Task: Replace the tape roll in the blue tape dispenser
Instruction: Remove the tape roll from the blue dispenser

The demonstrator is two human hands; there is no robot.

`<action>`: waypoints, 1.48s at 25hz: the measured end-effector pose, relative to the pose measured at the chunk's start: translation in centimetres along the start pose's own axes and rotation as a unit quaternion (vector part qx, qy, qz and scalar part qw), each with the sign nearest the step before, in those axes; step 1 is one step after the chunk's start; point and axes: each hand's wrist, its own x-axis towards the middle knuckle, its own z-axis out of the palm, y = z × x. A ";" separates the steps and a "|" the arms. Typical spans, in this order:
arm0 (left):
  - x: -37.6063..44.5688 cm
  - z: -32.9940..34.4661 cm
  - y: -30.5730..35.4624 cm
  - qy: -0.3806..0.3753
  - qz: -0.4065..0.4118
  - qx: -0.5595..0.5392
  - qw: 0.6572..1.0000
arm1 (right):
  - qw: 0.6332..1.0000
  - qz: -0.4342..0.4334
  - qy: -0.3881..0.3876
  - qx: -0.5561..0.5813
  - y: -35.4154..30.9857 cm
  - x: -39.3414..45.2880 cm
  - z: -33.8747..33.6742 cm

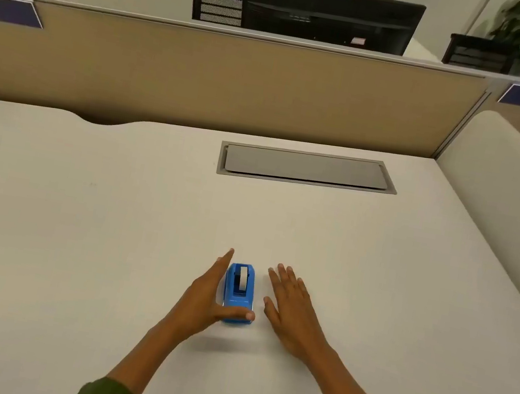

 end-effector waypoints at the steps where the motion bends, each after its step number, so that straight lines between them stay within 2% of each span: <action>1: 0.0 0.0 0.0 -0.002 0.003 -0.006 1.000 | 0.998 -0.005 0.019 0.059 -0.3 0.3 -0.4; 4: 0.4 0.1 -1.4 -0.001 0.017 -0.002 1.000 | 0.980 -0.012 0.071 0.183 -1.6 1.1 -1.9; 5: 0.6 0.2 -1.8 0.003 0.021 0.001 1.000 | 0.977 -0.019 0.067 0.201 -2.1 1.4 -2.4; 11: 0.9 0.3 -2.3 0.018 0.029 0.007 0.999 | 0.986 -0.042 0.003 0.161 -2.7 2.9 -2.6; 27: 0.5 0.0 -1.9 0.011 0.029 0.018 0.999 | 0.969 -0.028 0.057 0.239 -4.1 3.5 -3.4; 30: 0.0 -0.6 -0.8 0.026 0.019 -0.009 0.999 | 0.961 -0.032 0.071 0.266 -4.4 3.2 -4.5; 34: -0.6 -2.1 1.3 0.110 0.035 -0.115 0.987 | 0.952 -0.048 0.076 0.292 -5.1 2.8 -6.4; 37: -0.8 -2.3 2.8 0.113 0.023 -0.167 0.979 | 0.948 -0.062 0.060 0.307 -5.6 2.7 -7.6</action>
